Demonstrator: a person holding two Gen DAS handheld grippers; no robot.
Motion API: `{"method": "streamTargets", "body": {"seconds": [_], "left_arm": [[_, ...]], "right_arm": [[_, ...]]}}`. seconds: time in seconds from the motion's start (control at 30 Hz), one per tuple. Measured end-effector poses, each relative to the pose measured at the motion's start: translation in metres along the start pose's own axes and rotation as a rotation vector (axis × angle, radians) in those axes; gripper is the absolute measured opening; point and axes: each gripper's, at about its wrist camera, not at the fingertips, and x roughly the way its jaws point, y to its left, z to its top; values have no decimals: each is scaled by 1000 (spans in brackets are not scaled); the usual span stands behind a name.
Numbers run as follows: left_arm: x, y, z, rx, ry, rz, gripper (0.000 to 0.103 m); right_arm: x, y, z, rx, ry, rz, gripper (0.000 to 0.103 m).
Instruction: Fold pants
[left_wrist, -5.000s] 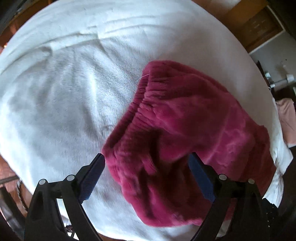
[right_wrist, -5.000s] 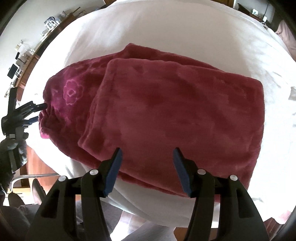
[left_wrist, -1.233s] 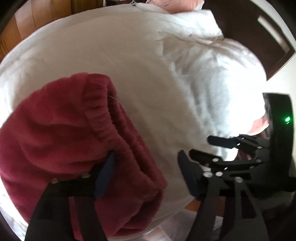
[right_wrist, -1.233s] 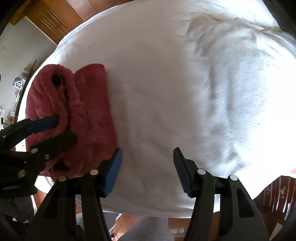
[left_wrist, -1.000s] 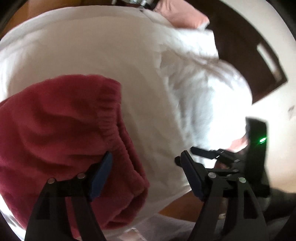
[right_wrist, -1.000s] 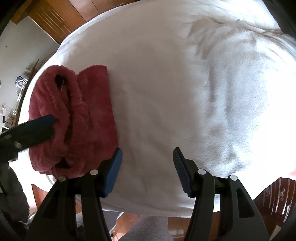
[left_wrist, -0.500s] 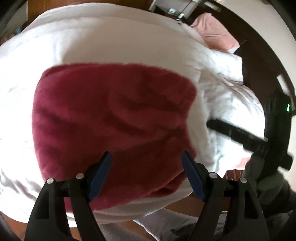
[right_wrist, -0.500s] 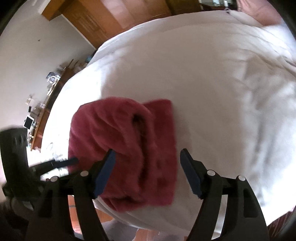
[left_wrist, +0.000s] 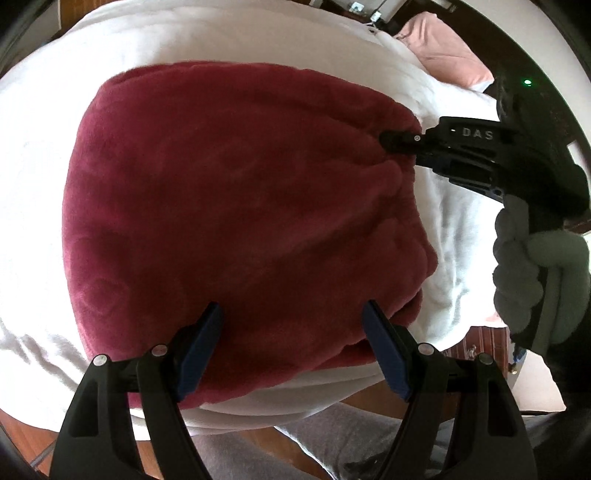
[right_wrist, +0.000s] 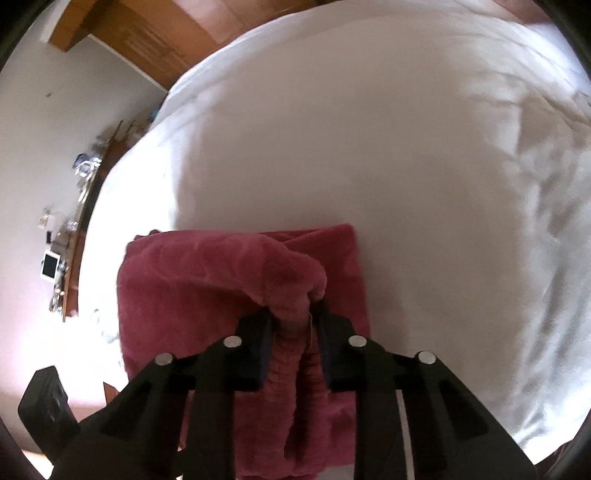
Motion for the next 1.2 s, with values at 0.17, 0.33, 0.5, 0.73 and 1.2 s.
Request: {"method": "streamTargets", "body": {"seconds": [0.17,0.33,0.5,0.73,1.2], "left_arm": [[15,-11,2,48,30,-6,77],[21,-17,3,80,50,-1,78],[21,-12,7,67,55,6,79],[16,-8,7,64,49,-1,79],[-4,-18,-24,81,69,-39,79]], "right_arm": [[16,-26,-2,55,19,-59,20],[30,-32,-2,47,37,-61,20],[13,-37,-6,77,29,16,53],[-20,-51,-41,141,49,128,61],[20,-23,-72,151,192,151,45]]}}
